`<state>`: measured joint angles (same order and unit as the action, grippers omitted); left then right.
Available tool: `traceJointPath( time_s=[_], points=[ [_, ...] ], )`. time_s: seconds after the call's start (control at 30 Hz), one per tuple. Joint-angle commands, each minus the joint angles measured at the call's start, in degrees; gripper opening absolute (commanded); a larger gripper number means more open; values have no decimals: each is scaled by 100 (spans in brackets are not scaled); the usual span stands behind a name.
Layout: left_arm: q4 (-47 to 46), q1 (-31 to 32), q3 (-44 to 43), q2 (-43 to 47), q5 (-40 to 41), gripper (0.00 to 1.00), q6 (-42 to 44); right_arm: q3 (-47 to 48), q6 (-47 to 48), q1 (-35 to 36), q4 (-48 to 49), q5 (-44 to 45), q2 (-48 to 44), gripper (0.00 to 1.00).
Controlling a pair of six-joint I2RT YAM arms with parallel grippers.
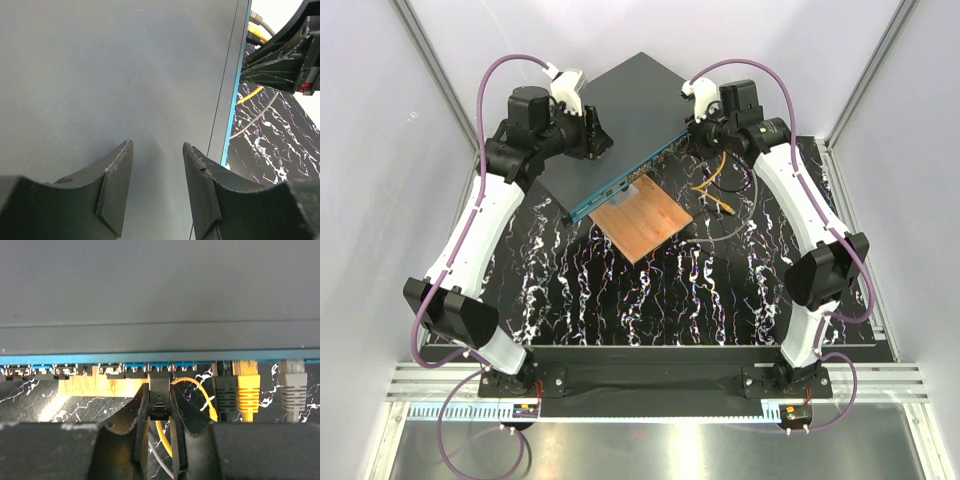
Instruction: Insert the plug into the switch port
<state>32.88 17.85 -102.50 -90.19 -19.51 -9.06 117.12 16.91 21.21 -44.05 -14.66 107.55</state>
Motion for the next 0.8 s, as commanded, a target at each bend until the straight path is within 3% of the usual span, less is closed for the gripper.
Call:
traceJointPath(
  time_s=[0.0, 0.3, 0.6, 0.77],
  points=[
    [-309, -27, 11, 2, -132, 49, -34, 382, -109, 94, 116, -406, 47, 0],
    [-291, -53, 11, -16, -132, 49, -17, 759, -179, 94, 125, -626, 240, 2],
    [-283, -71, 10, -25, -176, 49, -52, 549, 234, 85, -225, -530, -23, 40],
    [-283, -71, -25, -16, -185, 49, -52, 338, 348, 15, -385, -512, -260, 49]
  ],
)
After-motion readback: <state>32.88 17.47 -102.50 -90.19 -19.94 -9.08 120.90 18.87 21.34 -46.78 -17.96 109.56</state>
